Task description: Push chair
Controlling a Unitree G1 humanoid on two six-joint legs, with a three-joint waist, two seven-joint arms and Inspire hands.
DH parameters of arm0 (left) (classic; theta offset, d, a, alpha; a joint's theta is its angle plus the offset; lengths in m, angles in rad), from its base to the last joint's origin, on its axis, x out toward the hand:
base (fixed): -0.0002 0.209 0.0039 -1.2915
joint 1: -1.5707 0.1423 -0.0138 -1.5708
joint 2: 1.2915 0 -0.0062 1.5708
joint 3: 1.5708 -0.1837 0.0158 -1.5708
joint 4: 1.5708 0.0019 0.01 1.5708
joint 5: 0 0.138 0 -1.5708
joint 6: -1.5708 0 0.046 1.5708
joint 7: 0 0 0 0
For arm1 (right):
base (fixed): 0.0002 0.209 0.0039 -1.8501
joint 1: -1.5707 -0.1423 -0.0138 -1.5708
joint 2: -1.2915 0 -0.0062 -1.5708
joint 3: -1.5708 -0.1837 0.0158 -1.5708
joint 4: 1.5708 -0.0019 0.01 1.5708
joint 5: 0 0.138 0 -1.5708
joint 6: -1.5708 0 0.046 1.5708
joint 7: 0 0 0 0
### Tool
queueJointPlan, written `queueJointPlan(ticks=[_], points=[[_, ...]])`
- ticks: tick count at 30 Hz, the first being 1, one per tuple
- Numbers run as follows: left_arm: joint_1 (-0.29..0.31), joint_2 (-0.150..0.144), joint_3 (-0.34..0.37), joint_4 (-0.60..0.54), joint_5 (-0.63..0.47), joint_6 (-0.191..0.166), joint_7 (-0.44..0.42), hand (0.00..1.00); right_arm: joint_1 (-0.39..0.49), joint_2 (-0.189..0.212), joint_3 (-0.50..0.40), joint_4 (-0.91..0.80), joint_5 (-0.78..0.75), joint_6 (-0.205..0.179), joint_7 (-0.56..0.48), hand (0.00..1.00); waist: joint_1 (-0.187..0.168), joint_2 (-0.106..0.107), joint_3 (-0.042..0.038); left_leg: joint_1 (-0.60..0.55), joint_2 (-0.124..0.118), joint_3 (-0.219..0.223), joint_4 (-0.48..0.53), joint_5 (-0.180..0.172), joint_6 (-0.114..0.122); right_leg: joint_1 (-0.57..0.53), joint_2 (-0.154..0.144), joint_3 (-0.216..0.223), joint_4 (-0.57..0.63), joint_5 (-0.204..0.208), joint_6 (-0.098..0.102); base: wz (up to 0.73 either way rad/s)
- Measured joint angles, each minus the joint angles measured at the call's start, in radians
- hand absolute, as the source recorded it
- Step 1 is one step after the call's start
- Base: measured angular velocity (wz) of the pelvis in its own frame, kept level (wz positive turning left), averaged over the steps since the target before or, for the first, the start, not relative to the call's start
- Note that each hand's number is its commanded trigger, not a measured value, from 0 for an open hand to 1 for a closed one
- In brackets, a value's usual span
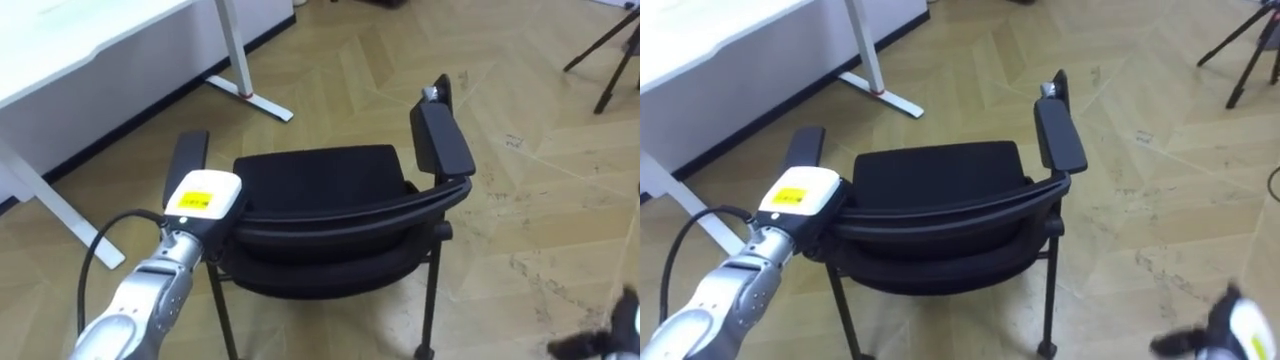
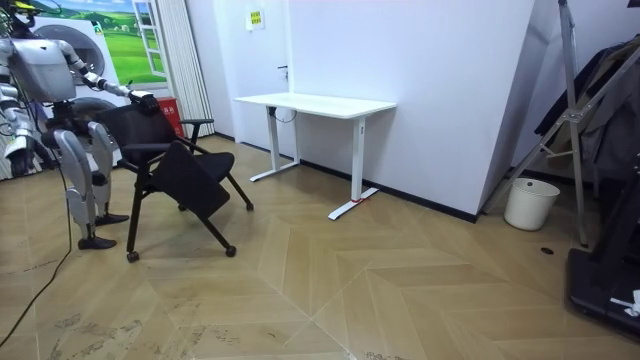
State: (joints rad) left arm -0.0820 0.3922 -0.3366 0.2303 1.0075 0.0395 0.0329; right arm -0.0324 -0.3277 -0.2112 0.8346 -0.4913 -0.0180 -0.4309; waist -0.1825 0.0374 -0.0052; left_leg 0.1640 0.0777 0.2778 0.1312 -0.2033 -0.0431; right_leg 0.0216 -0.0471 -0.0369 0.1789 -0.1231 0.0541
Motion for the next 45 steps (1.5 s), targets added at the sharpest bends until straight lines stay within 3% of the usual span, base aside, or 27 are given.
queueJointPlan(ticks=[5, 15, 23, 31, 40, 45], points=[[0.0, 0.009, -0.004, -0.025, 0.001, -0.002, -0.02, 1.0, -0.006, -0.028, 0.083, -0.141, -0.078, -0.001, 0.004, 0.0, 0.024, -0.007, 0.0007, 0.004, 0.003, 0.0, 0.0, 0.0, 0.0, -0.003, 0.003, 0.003, 0.007, 0.001, -0.002, -0.06], [-0.001, 0.031, -0.002, -0.039, 0.001, -0.011, -0.038, 1.0, -0.018, -0.03, 0.19, -0.394, -0.278, 0.014, 0.119, 0.0, 0.036, -0.019, 0.0048, 0.005, 0.006, -0.001, 0.0, 0.0, 0.0, -0.005, 0.006, 0.005, 0.009, 0.002, -0.004, -0.01], [-0.009, 0.068, -0.002, -0.047, 0.0, -0.045, -0.04, 1.0, -0.079, -0.03, 0.262, -0.452, -0.389, 0.019, 0.182, 0.0, 0.055, -0.035, 0.0093, 0.003, 0.015, -0.004, 0.0, 0.0, 0.0, -0.008, 0.015, 0.005, 0.008, 0.005, -0.008, -0.01], [-0.018, 0.062, -0.004, -0.048, 0.002, -0.057, -0.043, 1.0, -0.11, -0.03, 0.333, -0.511, -0.47, 0.022, 0.218, 0.0, 0.08, -0.042, 0.0114, 0.003, 0.015, -0.005, -0.001, 0.0, 0.0, -0.007, 0.016, 0.003, 0.006, 0.005, -0.009, 0.0], [-0.029, 0.064, -0.004, -0.035, 0.002, -0.071, -0.044, 1.0, -0.122, -0.083, 0.4, -0.516, -0.538, 0.042, 0.246, 0.0, 0.089, -0.044, 0.0106, 0.003, 0.016, -0.008, -0.002, 0.0, 0.0, -0.005, 0.016, 0.002, 0.007, 0.005, -0.009, 0.0], [-0.057, 0.068, -0.021, -0.01, 0.0, -0.078, -0.037, 1.0, -0.125, -0.152, 0.471, -0.584, -0.593, 0.058, 0.306, 0.0, 0.1, -0.051, 0.0137, 0.0, 0.015, -0.014, -0.002, 0.0, 0.0, -0.007, 0.015, 0.0, 0.01, 0.005, -0.009, 0.02]])
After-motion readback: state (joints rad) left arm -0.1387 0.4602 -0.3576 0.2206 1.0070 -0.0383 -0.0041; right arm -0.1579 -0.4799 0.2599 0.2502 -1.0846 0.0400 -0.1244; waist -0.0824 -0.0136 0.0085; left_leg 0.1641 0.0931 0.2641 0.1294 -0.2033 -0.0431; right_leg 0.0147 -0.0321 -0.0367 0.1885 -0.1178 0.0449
